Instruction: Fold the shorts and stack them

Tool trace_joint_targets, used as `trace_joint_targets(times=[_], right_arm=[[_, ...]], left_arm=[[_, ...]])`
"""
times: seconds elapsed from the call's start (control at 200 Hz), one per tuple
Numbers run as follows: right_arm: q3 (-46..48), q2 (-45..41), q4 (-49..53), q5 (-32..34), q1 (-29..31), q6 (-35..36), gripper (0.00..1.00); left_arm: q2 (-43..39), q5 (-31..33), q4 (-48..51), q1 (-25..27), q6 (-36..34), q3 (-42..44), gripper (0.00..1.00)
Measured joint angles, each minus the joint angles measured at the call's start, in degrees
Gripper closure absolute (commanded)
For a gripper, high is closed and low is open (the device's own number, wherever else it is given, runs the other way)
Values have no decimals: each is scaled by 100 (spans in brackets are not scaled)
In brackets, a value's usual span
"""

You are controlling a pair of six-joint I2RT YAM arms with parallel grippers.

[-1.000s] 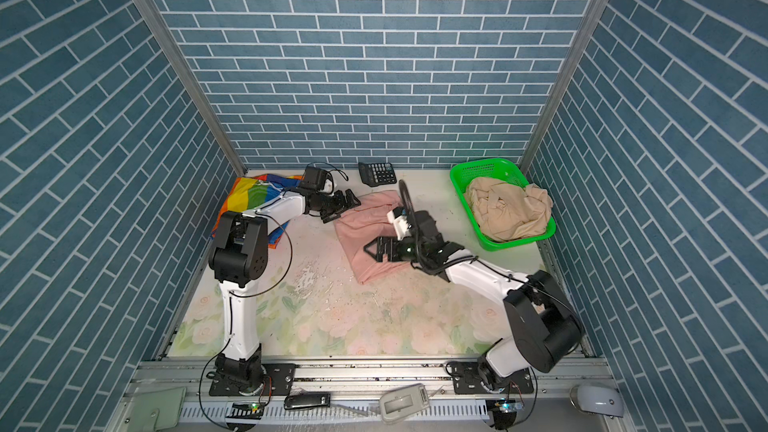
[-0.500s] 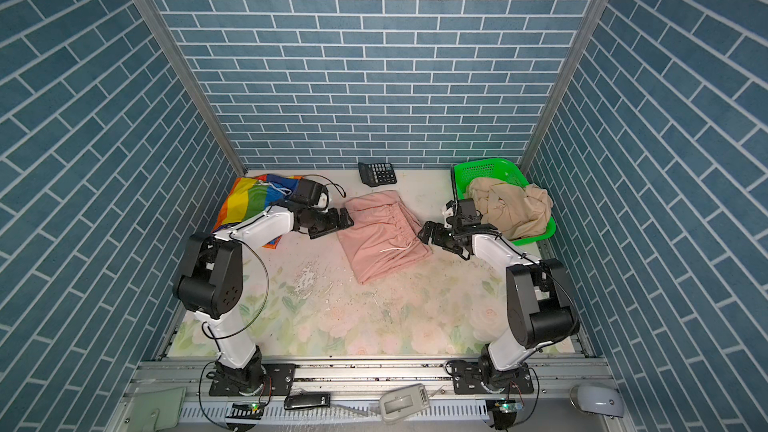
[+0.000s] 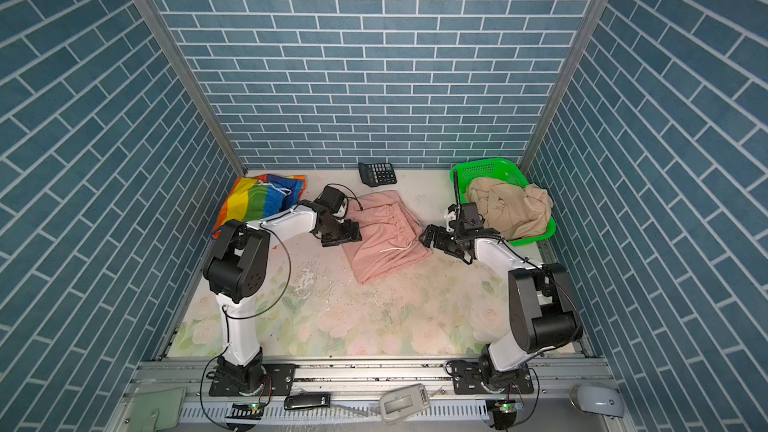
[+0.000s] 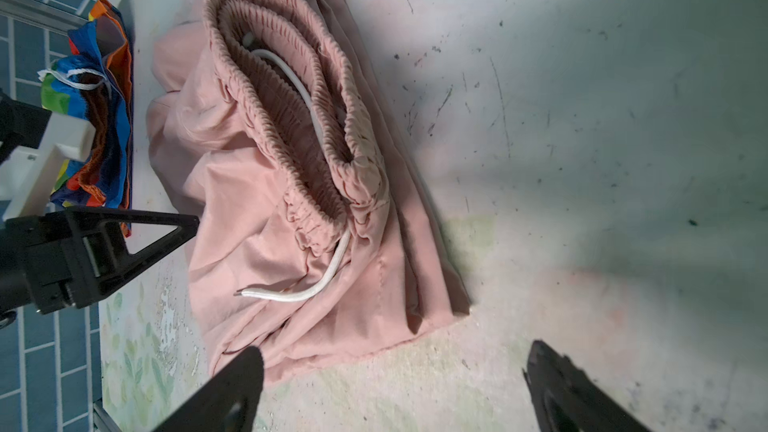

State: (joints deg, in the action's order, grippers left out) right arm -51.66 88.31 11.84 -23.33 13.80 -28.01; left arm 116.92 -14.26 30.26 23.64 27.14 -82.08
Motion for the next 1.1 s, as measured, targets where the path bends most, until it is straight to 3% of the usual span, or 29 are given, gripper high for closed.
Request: trace_joint_targets(times=[0.14, 0.2, 0.285, 0.315, 0.54, 0.92, 1.1], right_arm=[[0, -81, -48, -17, -15, -2, 1], [0, -101, -52, -24, -15, -2, 1], [0, -122, -48, -20, -15, -2, 1], [0, -133, -48, -17, -15, -2, 1], [0, -168, -59, -31, 4, -7, 1], [-372, 184, -166, -11, 841, -20, 1], [-837, 684, -282, -2, 1355, -26, 1]], left_arm=[[116, 328, 170, 72, -177, -109, 78], [116, 485, 267, 96, -254, -127, 87], [116, 734, 496, 140, -407, -219, 91], [116, 831, 619, 153, -476, -291, 100], [116, 2002, 1812, 212, -1198, -1292, 100], [184, 5827, 3403, 354, -2638, -2258, 100], [463, 6804, 3504, 306, -3187, -2684, 100]])
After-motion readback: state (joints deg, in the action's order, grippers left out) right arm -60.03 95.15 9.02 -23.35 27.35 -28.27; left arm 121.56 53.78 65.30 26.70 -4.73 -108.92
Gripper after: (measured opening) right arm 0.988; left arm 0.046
